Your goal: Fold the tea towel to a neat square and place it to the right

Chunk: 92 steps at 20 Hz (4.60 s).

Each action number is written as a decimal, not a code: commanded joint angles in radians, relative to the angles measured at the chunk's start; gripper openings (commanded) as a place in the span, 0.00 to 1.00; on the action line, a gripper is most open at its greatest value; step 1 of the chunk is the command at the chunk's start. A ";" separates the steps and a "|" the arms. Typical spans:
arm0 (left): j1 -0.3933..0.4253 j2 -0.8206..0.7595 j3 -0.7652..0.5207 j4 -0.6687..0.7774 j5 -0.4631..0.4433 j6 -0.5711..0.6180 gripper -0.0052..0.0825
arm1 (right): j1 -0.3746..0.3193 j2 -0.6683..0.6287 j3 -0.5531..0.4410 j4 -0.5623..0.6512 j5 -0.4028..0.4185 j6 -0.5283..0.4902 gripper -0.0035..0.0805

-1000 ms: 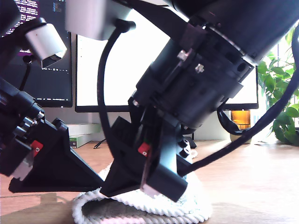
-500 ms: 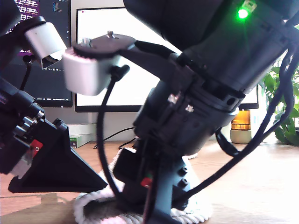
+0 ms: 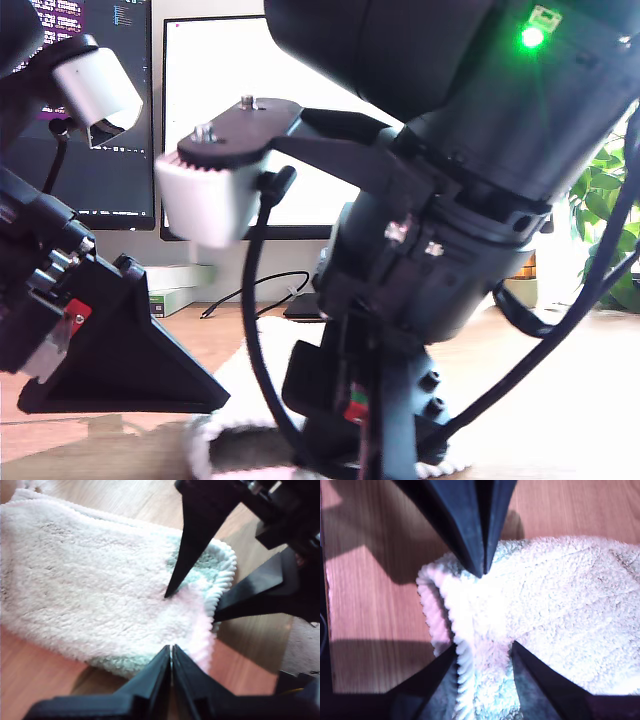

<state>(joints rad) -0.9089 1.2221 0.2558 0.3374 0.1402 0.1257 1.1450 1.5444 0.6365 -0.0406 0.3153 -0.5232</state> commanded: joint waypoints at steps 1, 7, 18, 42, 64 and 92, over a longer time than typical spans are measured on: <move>-0.001 0.016 -0.013 0.005 0.025 0.006 0.03 | 0.011 0.003 0.001 -0.026 0.010 0.001 0.38; 0.007 0.050 -0.013 0.000 0.033 0.010 0.03 | 0.033 0.003 0.053 -0.025 0.010 0.002 0.38; 0.047 0.121 0.008 -0.001 0.058 0.004 0.03 | 0.031 0.003 0.079 -0.108 0.006 0.001 0.38; 0.059 0.121 0.008 -0.002 0.088 0.005 0.03 | 0.020 0.003 0.119 -0.280 0.095 -0.035 0.03; 0.037 0.032 0.008 0.039 0.103 0.010 0.33 | -0.047 0.003 0.158 -0.503 0.101 -0.036 0.03; -0.089 0.188 0.008 0.128 -0.006 0.723 0.43 | -0.081 0.003 0.158 -0.512 0.057 -0.034 0.03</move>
<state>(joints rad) -0.9890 1.3804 0.2634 0.4648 0.1371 0.8280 1.0664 1.5448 0.7986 -0.5518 0.3740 -0.5552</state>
